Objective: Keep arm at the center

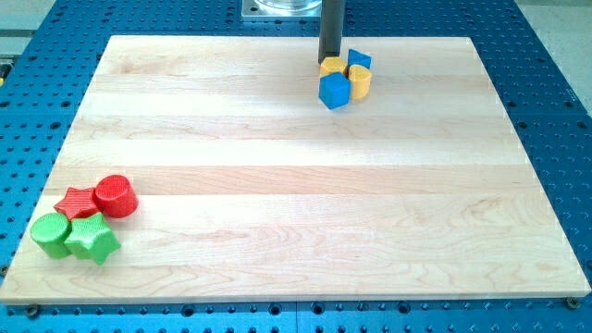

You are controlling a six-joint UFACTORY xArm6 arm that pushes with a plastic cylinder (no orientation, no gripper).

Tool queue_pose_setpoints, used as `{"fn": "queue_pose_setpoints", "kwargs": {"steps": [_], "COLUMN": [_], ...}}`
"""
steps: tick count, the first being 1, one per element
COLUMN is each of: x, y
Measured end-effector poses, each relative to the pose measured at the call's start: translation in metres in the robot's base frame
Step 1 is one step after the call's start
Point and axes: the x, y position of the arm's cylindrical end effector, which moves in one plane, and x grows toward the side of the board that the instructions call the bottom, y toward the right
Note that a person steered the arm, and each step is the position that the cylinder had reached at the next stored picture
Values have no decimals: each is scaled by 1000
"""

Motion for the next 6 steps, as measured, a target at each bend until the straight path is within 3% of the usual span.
{"fn": "queue_pose_setpoints", "kwargs": {"steps": [3, 4, 5, 6], "x": [4, -18, -38, 10], "y": [4, 6, -36, -133]}}
